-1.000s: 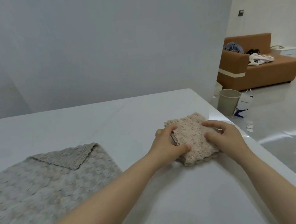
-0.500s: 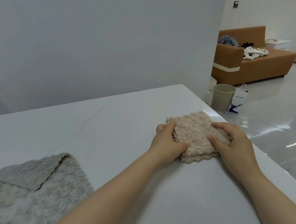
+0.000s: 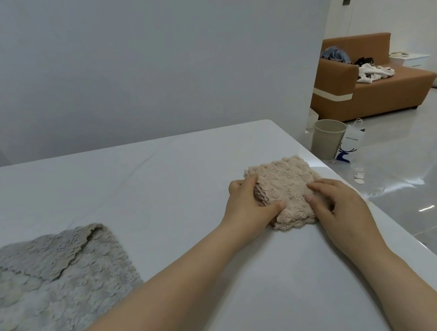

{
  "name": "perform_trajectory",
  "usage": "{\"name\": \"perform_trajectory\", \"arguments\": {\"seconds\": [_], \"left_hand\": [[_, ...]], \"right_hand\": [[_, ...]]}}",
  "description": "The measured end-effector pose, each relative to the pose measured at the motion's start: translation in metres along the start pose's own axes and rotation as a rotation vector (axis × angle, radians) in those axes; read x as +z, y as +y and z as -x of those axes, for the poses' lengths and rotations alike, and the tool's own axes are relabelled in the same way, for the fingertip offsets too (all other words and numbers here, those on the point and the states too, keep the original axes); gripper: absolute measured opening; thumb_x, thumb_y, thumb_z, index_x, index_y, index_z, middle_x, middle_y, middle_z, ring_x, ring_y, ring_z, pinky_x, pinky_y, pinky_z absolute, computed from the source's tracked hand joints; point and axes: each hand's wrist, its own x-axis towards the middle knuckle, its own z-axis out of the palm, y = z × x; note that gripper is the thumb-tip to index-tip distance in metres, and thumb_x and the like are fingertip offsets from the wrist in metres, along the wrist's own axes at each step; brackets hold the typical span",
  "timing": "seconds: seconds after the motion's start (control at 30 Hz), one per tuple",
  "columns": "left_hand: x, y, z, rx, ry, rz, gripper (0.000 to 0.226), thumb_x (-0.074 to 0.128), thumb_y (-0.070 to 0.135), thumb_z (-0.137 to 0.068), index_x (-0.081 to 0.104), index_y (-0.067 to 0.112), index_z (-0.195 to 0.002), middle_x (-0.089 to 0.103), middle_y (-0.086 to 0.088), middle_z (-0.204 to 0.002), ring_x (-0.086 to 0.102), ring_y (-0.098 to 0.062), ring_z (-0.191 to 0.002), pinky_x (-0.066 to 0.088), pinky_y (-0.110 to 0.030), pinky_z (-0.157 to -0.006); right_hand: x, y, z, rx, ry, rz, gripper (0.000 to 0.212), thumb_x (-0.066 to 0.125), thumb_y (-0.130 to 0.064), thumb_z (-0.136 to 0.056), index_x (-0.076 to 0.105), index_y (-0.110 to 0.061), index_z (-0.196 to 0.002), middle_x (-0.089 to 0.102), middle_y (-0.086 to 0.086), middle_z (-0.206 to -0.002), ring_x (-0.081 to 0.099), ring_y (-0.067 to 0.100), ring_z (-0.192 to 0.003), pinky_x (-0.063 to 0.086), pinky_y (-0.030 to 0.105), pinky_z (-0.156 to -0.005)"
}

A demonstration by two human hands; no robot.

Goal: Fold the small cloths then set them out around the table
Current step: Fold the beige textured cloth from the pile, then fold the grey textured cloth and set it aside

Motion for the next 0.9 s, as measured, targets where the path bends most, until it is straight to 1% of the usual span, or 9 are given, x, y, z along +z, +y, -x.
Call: {"name": "perform_trajectory", "arguments": {"seconds": [0.07,0.1,0.27,0.4,0.5,0.63,0.73,0.77,0.9], "left_hand": [[0.000,0.002,0.008,0.004,0.051,0.074,0.071,0.075,0.029,-0.077,0.038,0.023,-0.138,0.029,0.007,-0.119,0.060,-0.013,-0.090,0.051,-0.029,-0.093],[0.001,0.003,0.012,0.009,0.076,0.110,0.067,0.076,0.029,-0.077,0.041,0.024,-0.135,0.029,0.008,-0.118,0.060,-0.012,-0.087,0.052,-0.028,-0.090],[-0.007,0.002,0.036,0.000,0.082,0.147,0.063,0.076,0.035,-0.076,0.045,0.024,-0.129,0.031,0.009,-0.122,0.057,-0.006,-0.100,0.054,-0.033,-0.091],[-0.035,-0.002,0.071,-0.003,0.063,0.075,0.056,0.074,0.034,-0.078,0.048,0.025,-0.127,0.041,0.010,-0.124,0.055,-0.004,-0.103,0.056,-0.037,-0.087],[-0.062,-0.008,0.105,-0.001,0.095,0.047,0.048,0.072,0.032,-0.079,0.053,0.027,-0.122,0.050,0.012,-0.120,0.057,-0.001,-0.101,0.056,-0.034,-0.084],[-0.101,-0.022,0.158,-0.023,0.146,0.053,0.032,0.074,0.023,-0.078,0.061,0.028,-0.107,0.061,0.012,-0.107,0.063,-0.004,-0.092,0.058,-0.032,-0.081],[-0.129,-0.028,0.199,-0.048,0.196,0.047,0.027,0.075,0.018,-0.078,0.064,0.027,-0.101,0.065,0.010,-0.100,0.065,-0.005,-0.086,0.058,-0.028,-0.078],[-0.138,-0.029,0.211,-0.050,0.216,0.042,0.027,0.075,0.017,-0.077,0.064,0.027,-0.100,0.066,0.009,-0.098,0.065,-0.004,-0.086,0.057,-0.026,-0.077],[-0.167,-0.037,0.262,-0.050,0.278,0.050,0.026,0.075,0.015,-0.078,0.065,0.027,-0.098,0.067,0.009,-0.096,0.065,-0.004,-0.088,0.056,-0.022,-0.077]], "right_hand": [[0.001,0.001,0.001,0.005,-0.033,0.031,0.034,0.055,-0.026,-0.095,0.064,-0.011,-0.123,0.057,0.005,-0.132,0.049,0.024,-0.126,0.038,0.040,-0.107],[0.000,0.001,0.001,0.012,-0.055,0.031,0.037,0.054,-0.028,-0.095,0.062,-0.011,-0.127,0.055,0.006,-0.136,0.046,0.024,-0.129,0.036,0.041,-0.110],[-0.006,-0.007,0.004,0.018,-0.092,0.007,0.050,0.057,-0.040,-0.090,0.056,-0.012,-0.133,0.049,0.006,-0.142,0.039,0.023,-0.135,0.030,0.044,-0.114],[-0.013,-0.031,0.014,-0.084,-0.066,0.019,0.043,0.059,-0.034,-0.091,0.059,-0.014,-0.128,0.051,0.005,-0.139,0.039,0.024,-0.134,0.031,0.050,-0.112],[-0.015,-0.057,0.029,-0.171,-0.083,-0.014,0.036,0.061,-0.026,-0.091,0.061,-0.015,-0.125,0.056,0.001,-0.133,0.045,0.020,-0.129,0.034,0.038,-0.109],[-0.010,-0.097,0.060,-0.210,-0.205,-0.077,0.028,0.057,-0.030,-0.093,0.063,-0.024,-0.119,0.063,-0.011,-0.121,0.054,0.008,-0.118,0.041,0.026,-0.098],[-0.003,-0.129,0.088,-0.244,-0.317,-0.115,0.025,0.056,-0.033,-0.094,0.064,-0.029,-0.117,0.062,-0.022,-0.116,0.052,-0.005,-0.113,0.037,0.006,-0.090],[0.000,-0.140,0.096,-0.257,-0.341,-0.121,0.025,0.055,-0.033,-0.094,0.064,-0.030,-0.117,0.061,-0.023,-0.116,0.052,-0.007,-0.112,0.036,0.004,-0.087],[0.005,-0.185,0.128,-0.310,-0.413,-0.147,0.025,0.054,-0.034,-0.094,0.064,-0.032,-0.117,0.060,-0.025,-0.117,0.053,-0.007,-0.110,0.038,0.007,-0.080]]}}
